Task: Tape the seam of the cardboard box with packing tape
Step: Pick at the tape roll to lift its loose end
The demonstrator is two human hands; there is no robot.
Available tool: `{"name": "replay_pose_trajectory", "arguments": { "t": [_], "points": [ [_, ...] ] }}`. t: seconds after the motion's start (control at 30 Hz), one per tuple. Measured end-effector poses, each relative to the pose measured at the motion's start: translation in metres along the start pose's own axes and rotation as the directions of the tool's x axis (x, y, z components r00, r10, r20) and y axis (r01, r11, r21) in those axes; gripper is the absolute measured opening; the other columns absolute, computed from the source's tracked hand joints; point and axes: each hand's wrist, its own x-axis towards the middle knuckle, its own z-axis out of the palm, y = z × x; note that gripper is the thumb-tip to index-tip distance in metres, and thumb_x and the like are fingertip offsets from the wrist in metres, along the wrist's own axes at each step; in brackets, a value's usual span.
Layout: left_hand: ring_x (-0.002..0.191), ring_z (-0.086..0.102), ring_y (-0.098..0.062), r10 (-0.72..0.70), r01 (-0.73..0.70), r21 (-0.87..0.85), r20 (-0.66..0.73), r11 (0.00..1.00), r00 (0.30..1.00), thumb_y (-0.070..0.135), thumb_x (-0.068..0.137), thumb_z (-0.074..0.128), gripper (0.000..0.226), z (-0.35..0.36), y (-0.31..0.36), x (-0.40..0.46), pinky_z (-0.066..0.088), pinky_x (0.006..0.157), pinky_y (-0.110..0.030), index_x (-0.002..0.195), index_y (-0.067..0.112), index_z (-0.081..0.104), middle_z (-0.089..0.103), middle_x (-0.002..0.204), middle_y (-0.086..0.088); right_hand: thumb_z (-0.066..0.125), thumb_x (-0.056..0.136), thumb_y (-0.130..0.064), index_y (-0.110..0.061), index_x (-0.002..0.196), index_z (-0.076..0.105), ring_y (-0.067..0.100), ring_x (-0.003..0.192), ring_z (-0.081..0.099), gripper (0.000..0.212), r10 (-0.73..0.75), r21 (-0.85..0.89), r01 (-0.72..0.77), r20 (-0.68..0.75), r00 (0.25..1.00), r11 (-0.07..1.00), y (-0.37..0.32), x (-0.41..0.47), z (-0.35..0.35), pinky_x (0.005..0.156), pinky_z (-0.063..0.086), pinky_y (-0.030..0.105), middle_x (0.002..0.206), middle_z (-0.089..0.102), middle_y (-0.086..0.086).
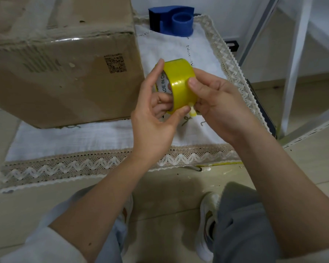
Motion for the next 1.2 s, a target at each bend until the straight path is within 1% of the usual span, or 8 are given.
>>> {"name": "replay_pose_trajectory", "arguments": {
  "t": [0.27, 0.47, 0.6, 0.67, 0.77, 0.93, 1.03, 1.2],
  "points": [
    [0.079, 0.072, -0.020, -0.032, 0.032, -0.081, 0.006, 0.996, 0.999, -0.001, 0.079, 0.079, 0.086, 0.000, -0.002, 0.001, 0.059, 0.082, -0.036, 0.149, 0.020, 0.035, 0.064, 0.084, -0.015, 0.037, 0.100, 0.000, 0.002, 0.142, 0.043, 0.028, 0.116, 0.059, 0.042, -0.014, 0.036, 0.010, 0.121, 0.992, 0.999, -0.002, 0.002, -0.006, 0.096, 0.048, 0.030, 0.135, 0.056, 0.024],
    [0.079, 0.070, -0.028, 0.001, -0.001, -0.006, -0.013, 1.000, 1.000, -0.002, 0.074, 0.082, 0.083, 0.002, -0.003, 0.000, 0.059, 0.083, -0.040, 0.144, 0.020, 0.042, 0.063, 0.082, -0.016, 0.040, 0.078, -0.010, -0.013, 0.128, 0.063, 0.012, 0.075, 0.054, 0.055, 0.041, 0.011, -0.040, -0.088, 0.995, 0.999, 0.006, 0.008, 0.002, 0.064, 0.042, 0.019, 0.095, 0.065, 0.006],
    [0.077, 0.068, -0.030, 0.027, -0.025, 0.028, -0.055, 0.999, 0.998, -0.002, 0.073, 0.083, 0.081, 0.005, -0.004, 0.000, 0.060, 0.079, -0.040, 0.141, 0.019, 0.045, 0.061, 0.079, -0.018, 0.040, 0.075, -0.013, -0.018, 0.125, 0.066, 0.030, 0.094, 0.053, 0.056, 0.026, 0.011, -0.025, -0.125, 0.992, 1.000, 0.009, 0.010, 0.005, 0.084, 0.040, 0.042, 0.116, 0.065, 0.026],
    [0.074, 0.066, -0.028, 0.047, -0.044, 0.040, -0.082, 0.998, 0.996, -0.002, 0.073, 0.083, 0.080, 0.007, -0.004, 0.000, 0.058, 0.077, -0.034, 0.139, 0.020, 0.046, 0.059, 0.077, -0.016, 0.037, 0.076, -0.008, -0.016, 0.126, 0.065, 0.045, 0.110, 0.055, 0.058, -0.002, -0.004, 0.002, -0.120, 0.993, 1.000, 0.010, 0.009, 0.007, 0.100, 0.042, 0.056, 0.123, 0.063, 0.026],
    [0.073, 0.065, -0.024, 0.077, -0.072, 0.049, -0.110, 0.996, 0.991, -0.003, 0.072, 0.083, 0.079, 0.010, -0.004, 0.000, 0.057, 0.076, -0.031, 0.135, 0.023, 0.046, 0.059, 0.075, -0.011, 0.034, 0.074, -0.001, -0.014, 0.127, 0.064, 0.046, 0.125, 0.048, 0.062, -0.028, 0.004, 0.029, -0.140, 0.990, 1.000, 0.012, 0.007, 0.007, 0.112, 0.031, 0.063, 0.124, 0.065, 0.020],
    [0.075, 0.068, -0.026, 0.037, -0.038, -0.006, -0.122, 0.999, 0.992, -0.002, 0.072, 0.084, 0.079, 0.013, -0.005, -0.001, 0.059, 0.078, -0.038, 0.137, 0.020, 0.046, 0.061, 0.075, -0.011, 0.037, 0.079, -0.015, -0.016, 0.128, 0.063, 0.021, 0.109, 0.059, 0.056, 0.017, 0.090, -0.004, -0.142, 0.990, 0.996, 0.010, 0.010, 0.005, 0.098, 0.043, 0.036, 0.126, 0.066, 0.013],
    [0.075, 0.070, -0.026, -0.009, -0.001, -0.080, -0.129, 0.997, 0.992, -0.005, 0.071, 0.083, 0.080, 0.015, -0.002, -0.002, 0.059, 0.075, -0.038, 0.137, 0.016, 0.045, 0.062, 0.076, -0.015, 0.042, 0.080, -0.024, -0.025, 0.123, 0.067, 0.020, 0.105, 0.057, 0.050, 0.028, -0.009, -0.030, -0.164, 0.986, 1.000, 0.010, 0.011, 0.006, 0.087, 0.038, 0.033, 0.121, 0.069, 0.011],
    [0.076, 0.070, -0.025, -0.055, 0.033, -0.157, -0.140, 0.987, 0.989, -0.009, 0.070, 0.082, 0.080, 0.018, 0.000, -0.002, 0.058, 0.074, -0.033, 0.134, 0.018, 0.044, 0.062, 0.078, -0.016, 0.042, 0.078, -0.016, -0.021, 0.118, 0.070, 0.005, 0.078, 0.056, 0.049, -0.029, 0.002, 0.029, -0.177, 0.984, 1.000, 0.009, 0.008, 0.010, 0.068, 0.041, 0.017, 0.092, 0.068, -0.001]
  ]
}}
